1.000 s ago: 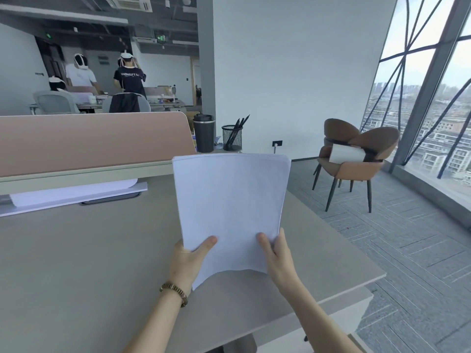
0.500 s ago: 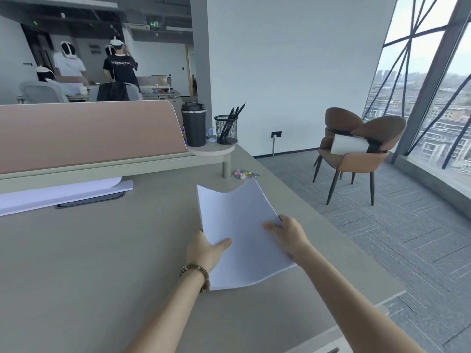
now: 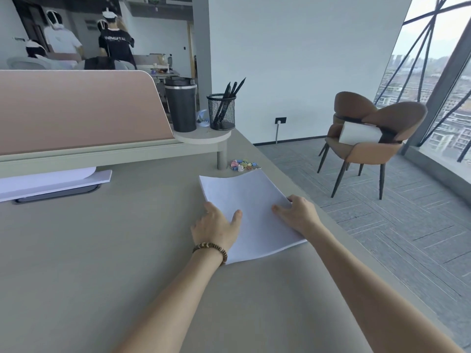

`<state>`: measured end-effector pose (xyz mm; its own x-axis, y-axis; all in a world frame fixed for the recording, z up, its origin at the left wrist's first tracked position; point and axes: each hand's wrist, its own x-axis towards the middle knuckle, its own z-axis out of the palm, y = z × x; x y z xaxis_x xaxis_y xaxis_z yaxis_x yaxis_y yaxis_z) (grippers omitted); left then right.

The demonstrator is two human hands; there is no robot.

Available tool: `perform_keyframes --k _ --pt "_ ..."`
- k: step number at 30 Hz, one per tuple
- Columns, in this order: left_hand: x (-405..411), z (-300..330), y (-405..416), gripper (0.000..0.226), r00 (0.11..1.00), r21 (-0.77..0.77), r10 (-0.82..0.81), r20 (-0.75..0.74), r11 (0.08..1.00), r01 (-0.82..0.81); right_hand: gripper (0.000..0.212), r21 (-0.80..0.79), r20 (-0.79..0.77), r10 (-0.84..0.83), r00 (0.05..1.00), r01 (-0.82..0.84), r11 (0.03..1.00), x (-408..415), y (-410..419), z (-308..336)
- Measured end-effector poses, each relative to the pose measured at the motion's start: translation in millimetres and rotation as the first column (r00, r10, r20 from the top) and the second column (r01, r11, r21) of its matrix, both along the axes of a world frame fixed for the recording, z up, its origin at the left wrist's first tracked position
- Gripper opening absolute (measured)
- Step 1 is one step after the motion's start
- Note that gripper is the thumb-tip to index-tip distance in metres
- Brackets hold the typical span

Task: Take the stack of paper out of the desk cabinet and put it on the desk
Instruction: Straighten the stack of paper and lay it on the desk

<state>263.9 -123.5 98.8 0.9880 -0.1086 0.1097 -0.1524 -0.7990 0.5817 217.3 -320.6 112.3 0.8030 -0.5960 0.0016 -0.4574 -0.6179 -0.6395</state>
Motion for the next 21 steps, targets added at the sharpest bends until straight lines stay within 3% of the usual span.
perform_keyframes --k 5,21 --pt "12 -10 -16 0.09 0.999 0.101 -0.038 0.036 0.994 0.034 0.044 -0.068 -0.057 -0.004 0.998 0.0 0.998 8 -18 1" --pt "18 -18 -36 0.091 0.99 0.289 0.051 0.132 0.953 -0.087 0.062 -0.266 -0.16 -0.033 0.986 -0.011 0.964 16 -27 -5"
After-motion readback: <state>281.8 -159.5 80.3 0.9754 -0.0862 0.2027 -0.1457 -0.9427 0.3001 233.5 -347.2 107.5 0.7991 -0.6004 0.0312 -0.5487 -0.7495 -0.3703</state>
